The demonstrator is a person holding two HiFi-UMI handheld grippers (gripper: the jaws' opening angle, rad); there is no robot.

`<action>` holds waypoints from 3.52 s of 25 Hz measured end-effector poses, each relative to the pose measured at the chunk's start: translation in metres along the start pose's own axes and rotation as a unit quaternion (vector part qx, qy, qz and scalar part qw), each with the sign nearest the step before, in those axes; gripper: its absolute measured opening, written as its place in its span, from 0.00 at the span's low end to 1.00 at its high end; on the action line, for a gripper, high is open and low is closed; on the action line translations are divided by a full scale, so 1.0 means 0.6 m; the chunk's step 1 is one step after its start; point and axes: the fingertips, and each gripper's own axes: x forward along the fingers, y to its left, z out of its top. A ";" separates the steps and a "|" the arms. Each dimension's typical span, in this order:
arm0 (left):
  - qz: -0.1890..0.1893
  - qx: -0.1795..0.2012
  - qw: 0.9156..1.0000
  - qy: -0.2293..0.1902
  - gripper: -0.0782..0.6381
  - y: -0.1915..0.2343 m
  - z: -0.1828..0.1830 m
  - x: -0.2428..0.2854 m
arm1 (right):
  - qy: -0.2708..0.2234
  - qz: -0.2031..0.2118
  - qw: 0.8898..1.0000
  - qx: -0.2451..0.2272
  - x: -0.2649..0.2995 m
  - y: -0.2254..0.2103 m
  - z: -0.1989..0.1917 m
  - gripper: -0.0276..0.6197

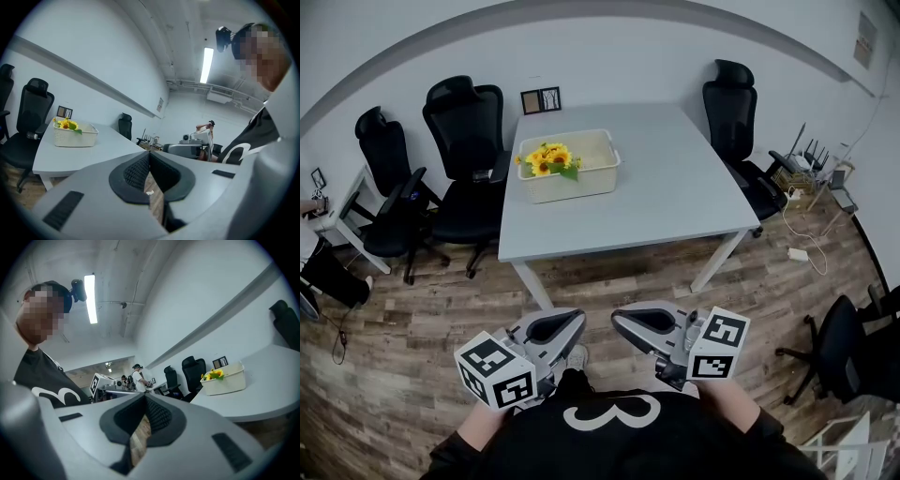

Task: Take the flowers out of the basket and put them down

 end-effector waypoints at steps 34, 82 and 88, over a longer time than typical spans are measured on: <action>-0.050 -0.073 0.996 -0.004 0.13 0.536 0.179 0.156 | 0.039 -0.072 0.995 0.048 0.342 -0.448 0.124 0.05; 0.135 -0.150 0.979 0.019 0.13 0.801 0.193 0.306 | 0.238 0.021 0.940 -0.242 0.494 -0.913 0.135 0.55; 0.144 -0.160 0.977 0.011 0.13 0.817 0.189 0.298 | 0.350 0.041 0.875 -0.333 0.486 -0.952 0.083 0.55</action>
